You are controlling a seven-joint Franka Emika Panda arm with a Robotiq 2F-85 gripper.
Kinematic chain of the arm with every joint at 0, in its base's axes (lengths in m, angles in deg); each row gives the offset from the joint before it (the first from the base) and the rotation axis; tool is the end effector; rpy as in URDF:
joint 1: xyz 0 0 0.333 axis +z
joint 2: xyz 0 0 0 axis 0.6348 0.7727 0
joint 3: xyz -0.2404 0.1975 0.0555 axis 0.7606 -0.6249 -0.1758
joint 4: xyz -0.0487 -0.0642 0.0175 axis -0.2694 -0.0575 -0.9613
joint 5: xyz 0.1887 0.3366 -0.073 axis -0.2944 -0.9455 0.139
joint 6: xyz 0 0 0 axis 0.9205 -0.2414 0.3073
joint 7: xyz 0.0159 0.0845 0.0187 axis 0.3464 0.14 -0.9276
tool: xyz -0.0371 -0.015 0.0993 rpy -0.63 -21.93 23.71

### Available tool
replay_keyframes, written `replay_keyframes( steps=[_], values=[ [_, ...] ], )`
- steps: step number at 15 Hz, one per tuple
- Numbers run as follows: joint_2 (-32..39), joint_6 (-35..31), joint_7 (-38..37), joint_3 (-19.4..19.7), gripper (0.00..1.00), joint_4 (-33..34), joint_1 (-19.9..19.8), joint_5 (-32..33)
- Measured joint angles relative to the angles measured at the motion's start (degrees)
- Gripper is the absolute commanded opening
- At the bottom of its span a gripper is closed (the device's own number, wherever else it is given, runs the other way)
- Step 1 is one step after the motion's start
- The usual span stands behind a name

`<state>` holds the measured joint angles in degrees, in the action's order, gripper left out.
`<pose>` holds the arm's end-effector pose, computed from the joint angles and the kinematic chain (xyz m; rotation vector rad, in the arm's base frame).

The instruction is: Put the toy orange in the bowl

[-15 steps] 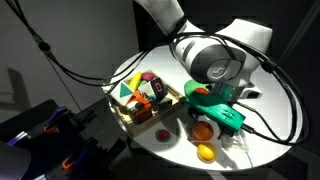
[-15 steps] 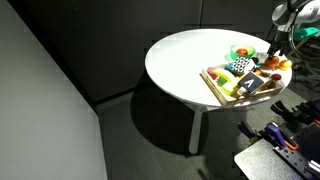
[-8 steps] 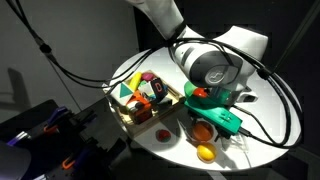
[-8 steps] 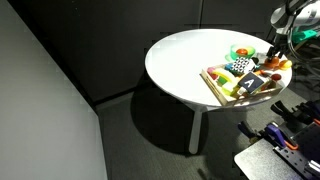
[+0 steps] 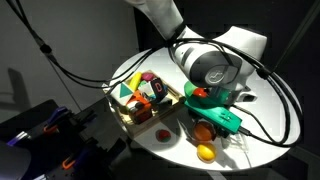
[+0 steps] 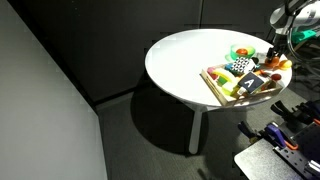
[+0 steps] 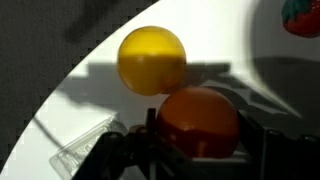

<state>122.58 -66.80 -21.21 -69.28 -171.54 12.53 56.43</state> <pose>0.5244 -0.3635 0.1308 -3.1176 0.0562 0.2602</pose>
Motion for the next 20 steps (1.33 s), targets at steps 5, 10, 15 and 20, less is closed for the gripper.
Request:
replay_keyframes(
  steps=[5, 10, 15, 20],
  values=[
    [-0.3, 0.0, 0.0, -0.3, 0.53, 0.0, 0.0, 0.0],
    [-1.6, 0.1, 0.0, -0.9, 0.53, 0.0, 0.3, 0.0],
    [-3.6, 0.6, 0.0, -1.1, 0.53, 0.0, 1.4, 0.0],
    [-5.7, 0.7, 0.0, -1.4, 0.53, -0.1, 2.8, 0.0]
  ],
)
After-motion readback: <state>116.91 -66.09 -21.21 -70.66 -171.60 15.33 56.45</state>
